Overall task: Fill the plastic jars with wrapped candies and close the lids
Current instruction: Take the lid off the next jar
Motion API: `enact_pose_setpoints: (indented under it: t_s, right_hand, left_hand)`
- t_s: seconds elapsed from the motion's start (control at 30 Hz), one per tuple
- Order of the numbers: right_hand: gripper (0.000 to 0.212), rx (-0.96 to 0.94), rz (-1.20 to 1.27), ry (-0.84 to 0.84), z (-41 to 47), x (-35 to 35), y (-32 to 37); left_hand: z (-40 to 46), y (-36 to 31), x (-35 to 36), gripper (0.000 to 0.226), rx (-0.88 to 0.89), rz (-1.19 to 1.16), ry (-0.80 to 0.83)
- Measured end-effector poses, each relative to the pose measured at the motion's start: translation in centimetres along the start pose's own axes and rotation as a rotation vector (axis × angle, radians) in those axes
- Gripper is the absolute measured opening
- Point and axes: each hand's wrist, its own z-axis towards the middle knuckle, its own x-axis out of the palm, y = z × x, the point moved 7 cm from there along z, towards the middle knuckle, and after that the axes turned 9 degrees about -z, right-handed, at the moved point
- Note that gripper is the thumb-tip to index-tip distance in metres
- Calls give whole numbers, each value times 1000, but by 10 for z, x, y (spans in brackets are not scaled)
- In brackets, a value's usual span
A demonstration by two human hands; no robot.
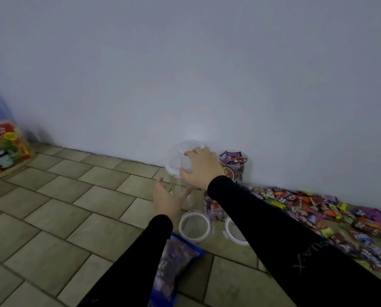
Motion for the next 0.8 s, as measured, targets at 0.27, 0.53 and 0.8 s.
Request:
enact_pose_setpoints:
  t_s: [0.27,0.53,0.8]
  right_hand:
    - [56,73,-86,132,3,16,9]
    - [60,-2,156,103,-3,7,27]
    - [69,24,552,-99,-38,-35,29]
  left_hand:
    - [20,7,12,91,8,-51,112]
    - [15,7,1,59,7,-285,-32]
    - [-8,-18,-19,76,170,-336,-146]
